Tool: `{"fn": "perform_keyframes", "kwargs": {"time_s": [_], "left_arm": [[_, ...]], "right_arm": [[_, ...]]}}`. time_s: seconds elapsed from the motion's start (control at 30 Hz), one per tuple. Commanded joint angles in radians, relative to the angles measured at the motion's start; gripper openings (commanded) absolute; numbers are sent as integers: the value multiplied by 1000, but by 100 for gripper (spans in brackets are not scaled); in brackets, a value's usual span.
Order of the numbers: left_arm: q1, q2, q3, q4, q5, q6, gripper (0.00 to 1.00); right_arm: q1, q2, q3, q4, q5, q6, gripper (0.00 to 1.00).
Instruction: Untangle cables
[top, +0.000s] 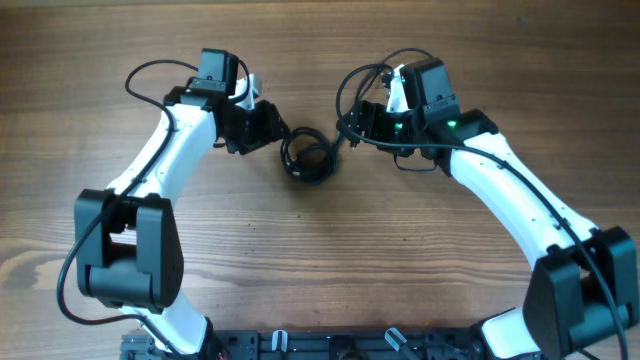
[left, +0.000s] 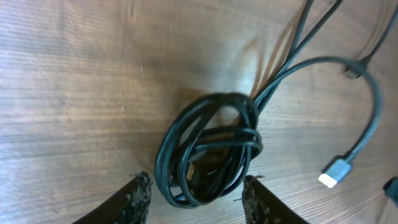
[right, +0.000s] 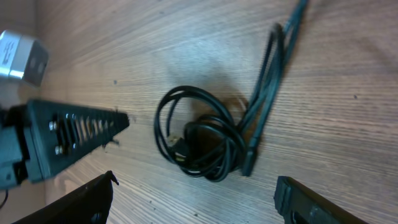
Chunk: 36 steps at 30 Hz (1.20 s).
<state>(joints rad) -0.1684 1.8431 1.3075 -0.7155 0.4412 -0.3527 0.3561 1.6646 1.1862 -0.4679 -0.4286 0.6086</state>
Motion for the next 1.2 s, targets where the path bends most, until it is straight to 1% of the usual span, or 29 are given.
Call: {"fn": "perform_keyframes", "kwargs": {"time_s": [0.0,0.1,0.23,0.27,0.3,0.37,0.47,0.57,0.7,0.8,0.97,1.17], "left_arm": [[-69,-8,-51,-7,-14,8,47],[-130,-8,-55,-3,-60,9,47],[-229,-8,-55,24,-245,10,55],[-251,-8,-55,32,-286,22,57],[-281,-8,-55,45,-317,68,58],[-312,-8,-55,60,-329,122,59],[-346,-8,-55,88,-340,170,57],[-356,-8,-65,127,-376,170,56],[-356,2,-94,190,-380,180,50],[-356,6,-103,188,-380,250,48],[-356,6,-104,185,-380,358,47],[-356,8,-111,185,-380,457,35]], "right_arm": [[-39,21,16,-8,14,27,85],[-63,21,16,-8,18,20,86],[-70,21,16,-9,33,3,86],[-70,21,16,-9,33,-8,85],[-70,21,16,-16,37,-7,85],[-70,21,16,-24,38,-9,86],[-69,21,16,-31,40,-25,86],[-69,21,16,-38,40,-32,86],[-70,21,16,-43,40,-34,85],[-69,21,16,-47,40,-34,85],[-69,21,16,-48,40,-34,86],[-69,21,16,-53,40,-34,86]]}}
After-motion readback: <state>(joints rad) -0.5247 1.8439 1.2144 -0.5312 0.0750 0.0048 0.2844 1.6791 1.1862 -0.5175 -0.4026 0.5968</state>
